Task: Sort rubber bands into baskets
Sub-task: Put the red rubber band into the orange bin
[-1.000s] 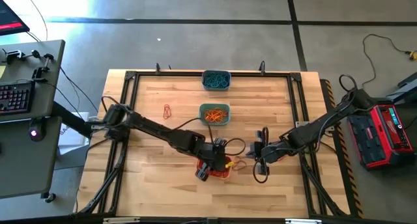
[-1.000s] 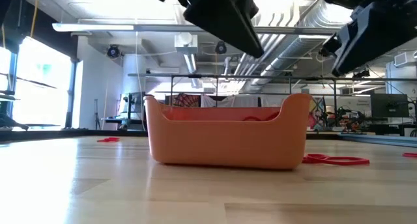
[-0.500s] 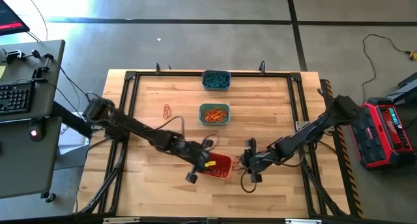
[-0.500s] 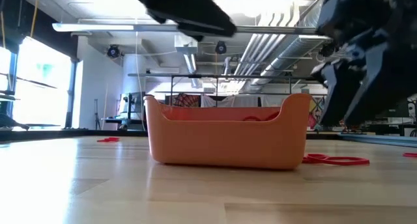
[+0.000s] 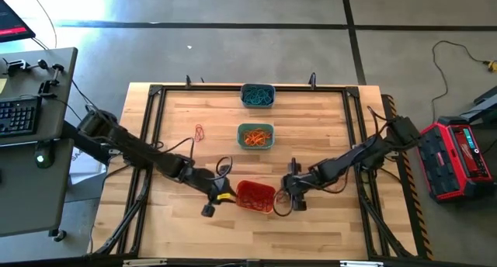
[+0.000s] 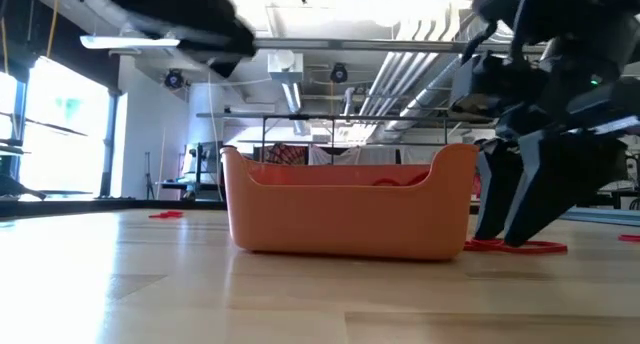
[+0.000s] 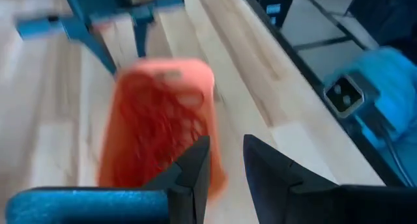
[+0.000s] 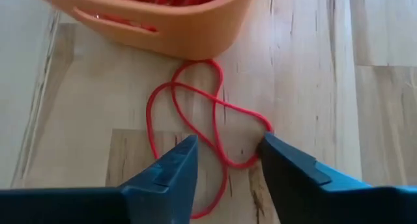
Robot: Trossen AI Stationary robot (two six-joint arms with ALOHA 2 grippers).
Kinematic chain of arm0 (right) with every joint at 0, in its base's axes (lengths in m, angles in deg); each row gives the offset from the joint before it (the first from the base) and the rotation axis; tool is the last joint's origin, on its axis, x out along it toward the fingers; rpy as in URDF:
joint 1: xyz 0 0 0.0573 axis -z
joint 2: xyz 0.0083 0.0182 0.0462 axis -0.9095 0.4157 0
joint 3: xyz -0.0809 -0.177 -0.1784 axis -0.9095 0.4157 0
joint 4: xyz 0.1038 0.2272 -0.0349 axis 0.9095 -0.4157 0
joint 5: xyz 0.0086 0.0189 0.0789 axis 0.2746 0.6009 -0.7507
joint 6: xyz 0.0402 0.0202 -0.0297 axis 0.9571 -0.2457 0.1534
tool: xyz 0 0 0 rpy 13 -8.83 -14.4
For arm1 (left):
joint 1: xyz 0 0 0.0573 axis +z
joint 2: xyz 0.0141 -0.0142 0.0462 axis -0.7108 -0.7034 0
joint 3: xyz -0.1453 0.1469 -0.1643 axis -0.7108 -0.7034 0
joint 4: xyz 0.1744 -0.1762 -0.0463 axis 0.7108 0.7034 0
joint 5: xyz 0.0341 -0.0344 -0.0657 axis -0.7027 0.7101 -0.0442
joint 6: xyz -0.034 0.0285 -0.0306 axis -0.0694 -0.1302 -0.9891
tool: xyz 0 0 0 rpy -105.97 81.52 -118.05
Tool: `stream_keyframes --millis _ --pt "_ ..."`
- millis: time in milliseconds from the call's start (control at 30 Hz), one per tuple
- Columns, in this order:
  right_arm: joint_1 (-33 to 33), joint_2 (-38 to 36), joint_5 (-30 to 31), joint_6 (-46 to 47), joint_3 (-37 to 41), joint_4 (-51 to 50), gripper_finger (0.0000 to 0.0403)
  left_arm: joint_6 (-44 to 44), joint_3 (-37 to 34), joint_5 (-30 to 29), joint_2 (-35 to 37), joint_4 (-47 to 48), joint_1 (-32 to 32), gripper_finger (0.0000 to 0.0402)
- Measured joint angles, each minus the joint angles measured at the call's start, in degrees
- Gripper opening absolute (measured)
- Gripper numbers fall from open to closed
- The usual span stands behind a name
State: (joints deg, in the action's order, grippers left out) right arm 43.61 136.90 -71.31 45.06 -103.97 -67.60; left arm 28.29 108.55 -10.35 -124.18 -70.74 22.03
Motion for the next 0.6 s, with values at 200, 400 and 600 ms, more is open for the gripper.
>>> stream_keyframes --millis 200,400,600 --pt "1.6 0.2 -2.3 -0.9 -0.1 -1.4 0.0056 -4.2 -3.0 -1.3 0.1 0.0 -3.0 0.0086" --pt "0.9 0.1 -1.7 -2.2 -2.8 -6.4 0.0013 -7.1 -6.5 -5.6 0.1 -6.5 -5.4 0.0086" --pt "-1.5 -1.6 4.8 -2.9 -10.0 -20.2 0.0002 -11.4 -10.7 -9.1 0.1 -11.4 -7.1 0.0086"
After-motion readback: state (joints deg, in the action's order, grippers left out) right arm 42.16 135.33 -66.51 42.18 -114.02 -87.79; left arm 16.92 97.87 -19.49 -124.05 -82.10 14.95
